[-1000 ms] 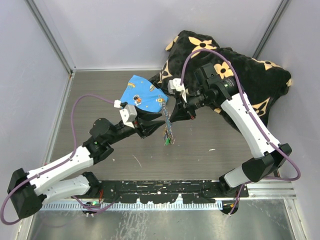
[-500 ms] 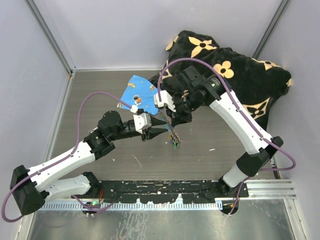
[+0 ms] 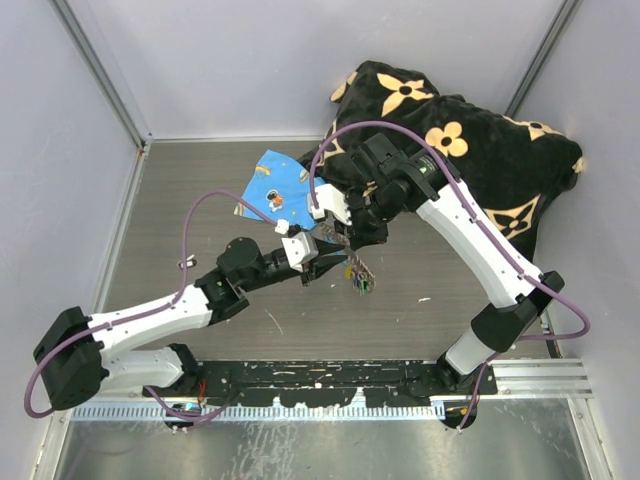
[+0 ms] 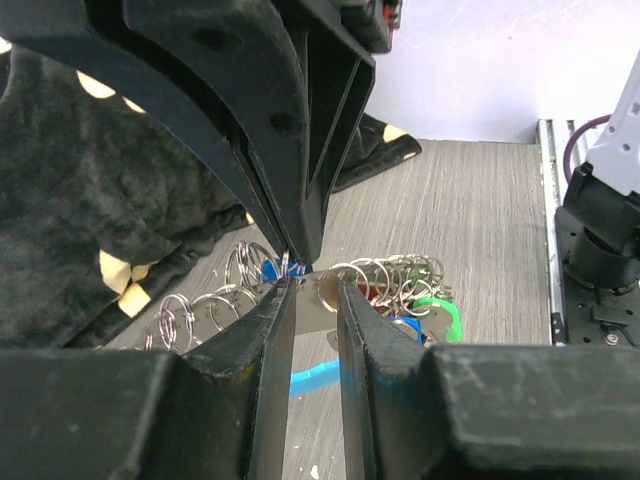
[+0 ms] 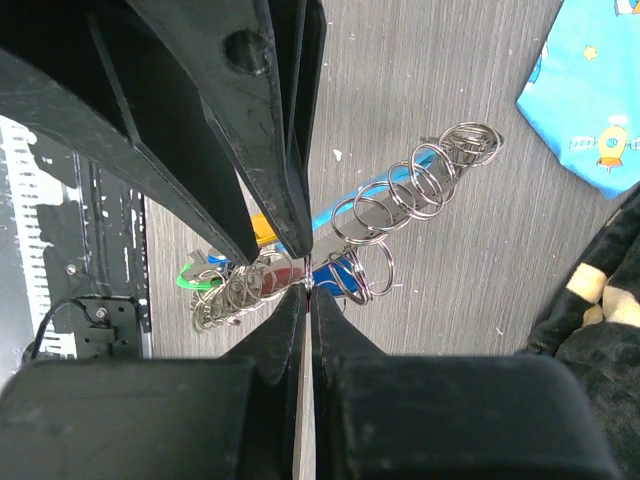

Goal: Remove the keys from the keyring
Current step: Remove the key from the keyring.

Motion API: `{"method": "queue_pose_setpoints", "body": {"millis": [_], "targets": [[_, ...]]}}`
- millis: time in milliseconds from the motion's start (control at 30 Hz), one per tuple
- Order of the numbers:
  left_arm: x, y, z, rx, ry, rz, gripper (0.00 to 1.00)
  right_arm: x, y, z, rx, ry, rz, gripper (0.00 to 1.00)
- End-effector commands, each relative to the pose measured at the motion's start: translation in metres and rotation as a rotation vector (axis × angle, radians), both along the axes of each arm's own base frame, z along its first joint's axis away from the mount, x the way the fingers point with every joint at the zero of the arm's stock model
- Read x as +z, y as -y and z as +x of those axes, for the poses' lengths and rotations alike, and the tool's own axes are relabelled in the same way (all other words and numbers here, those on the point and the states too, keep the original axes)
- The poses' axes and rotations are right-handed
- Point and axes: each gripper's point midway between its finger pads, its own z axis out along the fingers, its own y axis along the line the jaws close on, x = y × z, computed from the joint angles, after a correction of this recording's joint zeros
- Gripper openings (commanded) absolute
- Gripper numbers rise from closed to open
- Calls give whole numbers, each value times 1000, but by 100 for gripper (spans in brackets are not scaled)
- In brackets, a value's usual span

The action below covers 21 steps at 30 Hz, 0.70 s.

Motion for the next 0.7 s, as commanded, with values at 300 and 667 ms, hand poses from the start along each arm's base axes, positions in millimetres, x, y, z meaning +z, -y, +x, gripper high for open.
{"method": "queue_pose_setpoints", "body": {"millis": [300, 667], "targets": [[32, -7, 17, 121, 94, -184, 23, 23, -9, 1, 8, 43, 70, 1], [34, -3, 12, 87, 83, -188, 27, 27, -13, -6, 30, 25, 103, 1]]}}
